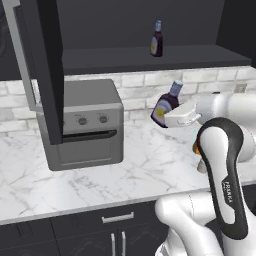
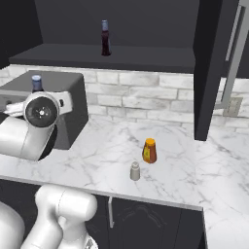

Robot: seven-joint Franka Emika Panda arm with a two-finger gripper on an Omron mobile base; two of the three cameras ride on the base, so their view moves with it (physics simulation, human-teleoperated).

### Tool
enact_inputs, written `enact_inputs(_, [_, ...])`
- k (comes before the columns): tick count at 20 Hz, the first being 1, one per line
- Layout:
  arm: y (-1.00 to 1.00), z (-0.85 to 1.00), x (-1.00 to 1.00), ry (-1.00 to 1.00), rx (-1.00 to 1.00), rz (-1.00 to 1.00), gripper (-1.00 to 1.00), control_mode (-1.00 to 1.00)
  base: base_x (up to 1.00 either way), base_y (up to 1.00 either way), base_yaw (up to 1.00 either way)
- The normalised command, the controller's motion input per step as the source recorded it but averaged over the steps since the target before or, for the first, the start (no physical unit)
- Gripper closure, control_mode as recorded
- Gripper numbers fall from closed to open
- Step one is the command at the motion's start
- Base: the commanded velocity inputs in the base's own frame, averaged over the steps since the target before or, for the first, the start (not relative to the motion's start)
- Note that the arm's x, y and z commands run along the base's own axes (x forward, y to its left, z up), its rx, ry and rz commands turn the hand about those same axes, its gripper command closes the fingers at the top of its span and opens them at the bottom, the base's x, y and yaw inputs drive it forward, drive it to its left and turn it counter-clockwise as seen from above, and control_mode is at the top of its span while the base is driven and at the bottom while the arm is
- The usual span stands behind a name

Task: There are various items on the counter. Only move the condiments/shakers into the cabinet.

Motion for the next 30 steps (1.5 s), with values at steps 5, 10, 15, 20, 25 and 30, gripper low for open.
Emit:
enact_inputs(5, [0.02, 0.52, -0.10, 0.16, -0.06, -0.18, 1.00, -1.00, 0.00, 0.00, 0.00])
enact_inputs(10, [0.00, 0.12, -0.08, 0.03, -0.09, -0.22, 1.00, -1.00, 0.00, 0.00, 0.00])
enact_inputs(15, [0.13, 0.00, 0.09, 0.03, -0.13, -0.01, 1.00, -1.00, 0.00, 0.00, 0.00])
enact_inputs(20, [0.02, 0.30, -0.17, -0.14, 0.00, -0.02, 1.00, -1.00, 0.00, 0.00, 0.00])
enact_inputs(25, [0.00, 0.75, -0.24, -0.27, 0.03, -0.07, 1.00, -1.00, 0.00, 0.00, 0.00])
enact_inputs(30, [0.00, 0.37, 0.22, -0.05, 0.01, -0.16, 1.00, -1.00, 0.00, 0.00, 0.00])
